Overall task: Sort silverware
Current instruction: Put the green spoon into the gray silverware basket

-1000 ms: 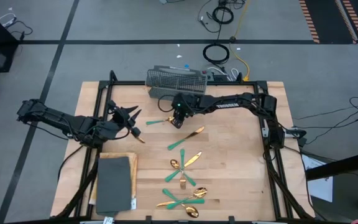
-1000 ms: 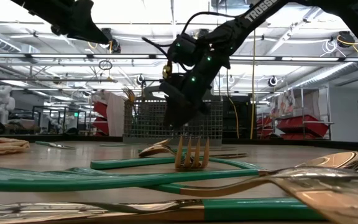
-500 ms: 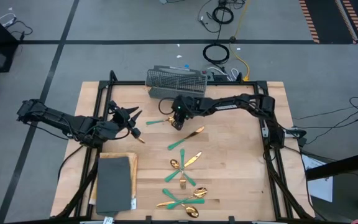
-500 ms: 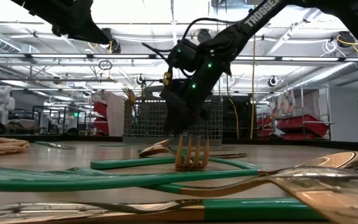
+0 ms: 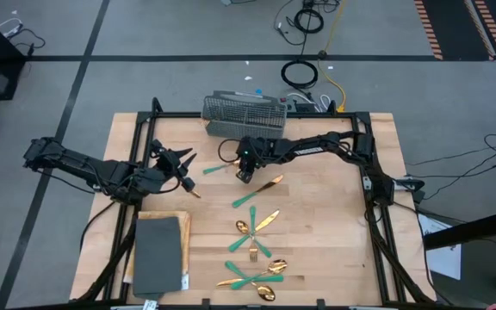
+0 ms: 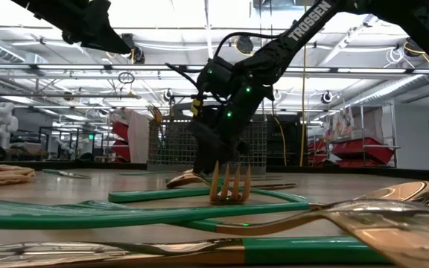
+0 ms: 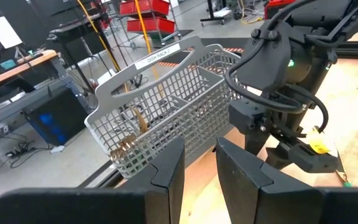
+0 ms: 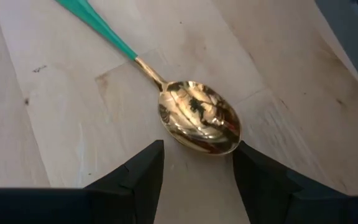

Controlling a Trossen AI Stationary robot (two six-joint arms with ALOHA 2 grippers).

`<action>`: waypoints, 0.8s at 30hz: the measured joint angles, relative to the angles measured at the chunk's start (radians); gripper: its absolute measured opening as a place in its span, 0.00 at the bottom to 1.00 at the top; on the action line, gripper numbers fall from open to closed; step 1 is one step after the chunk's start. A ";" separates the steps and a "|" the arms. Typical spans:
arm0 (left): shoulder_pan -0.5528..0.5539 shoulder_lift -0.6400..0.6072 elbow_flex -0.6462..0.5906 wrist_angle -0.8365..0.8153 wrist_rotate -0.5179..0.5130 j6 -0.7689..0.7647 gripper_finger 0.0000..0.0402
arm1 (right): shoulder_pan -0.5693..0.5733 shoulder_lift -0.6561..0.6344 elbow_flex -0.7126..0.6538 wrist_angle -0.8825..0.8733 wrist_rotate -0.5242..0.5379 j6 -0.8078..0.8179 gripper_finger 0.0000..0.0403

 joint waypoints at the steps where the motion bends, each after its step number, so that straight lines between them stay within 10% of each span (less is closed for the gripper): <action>1: 0.000 0.000 0.000 0.000 0.000 0.000 0.25 | -0.001 0.000 0.000 0.003 0.000 0.000 0.44; 24: 0.000 0.000 0.000 0.003 0.001 0.000 0.25 | -0.025 -0.003 0.000 0.110 0.001 0.124 0.44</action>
